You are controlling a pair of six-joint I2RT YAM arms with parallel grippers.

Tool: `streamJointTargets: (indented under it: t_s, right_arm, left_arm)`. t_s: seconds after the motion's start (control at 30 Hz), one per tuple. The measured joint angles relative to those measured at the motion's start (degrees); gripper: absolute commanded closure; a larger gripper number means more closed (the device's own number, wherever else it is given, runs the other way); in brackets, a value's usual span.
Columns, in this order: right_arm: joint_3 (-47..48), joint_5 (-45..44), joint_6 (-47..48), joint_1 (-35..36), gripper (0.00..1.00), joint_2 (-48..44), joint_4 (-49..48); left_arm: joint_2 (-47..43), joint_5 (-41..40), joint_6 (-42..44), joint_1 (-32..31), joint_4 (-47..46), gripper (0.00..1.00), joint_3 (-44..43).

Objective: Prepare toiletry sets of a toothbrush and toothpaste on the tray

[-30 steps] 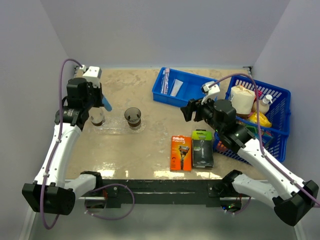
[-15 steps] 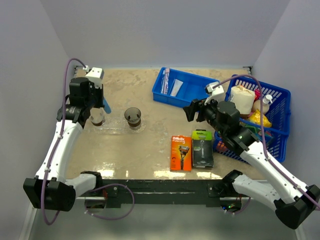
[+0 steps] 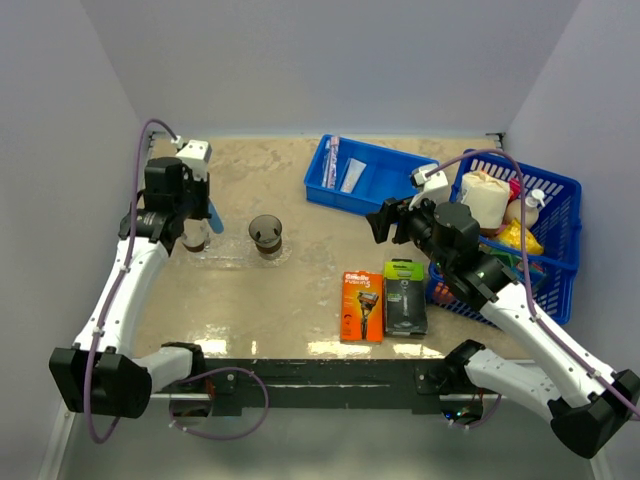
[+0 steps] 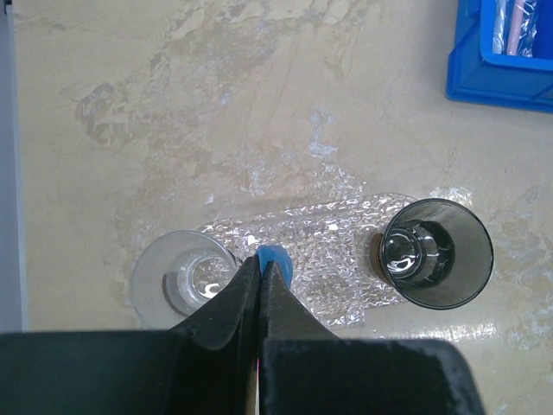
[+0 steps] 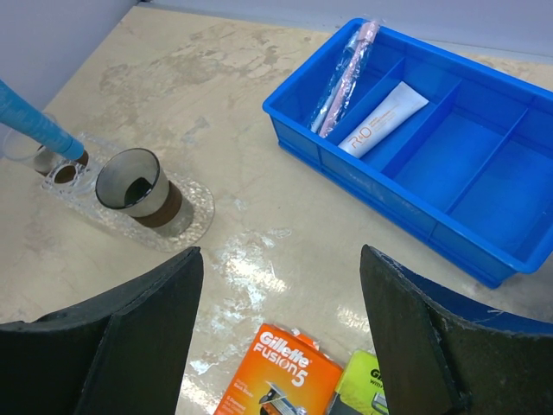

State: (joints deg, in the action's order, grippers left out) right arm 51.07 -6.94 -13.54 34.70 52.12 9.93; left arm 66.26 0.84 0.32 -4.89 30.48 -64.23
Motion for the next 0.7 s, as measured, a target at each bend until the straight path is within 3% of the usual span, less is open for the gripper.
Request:
streamJointTargets:
  t_s: [0.7]
  right_arm:
    - [-0.7,0.04,-0.2,0.0,0.24,0.0,-0.02]
  left_arm:
    - [0.66,-0.07,0.87,0.0,-3.56,1.0,3.1]
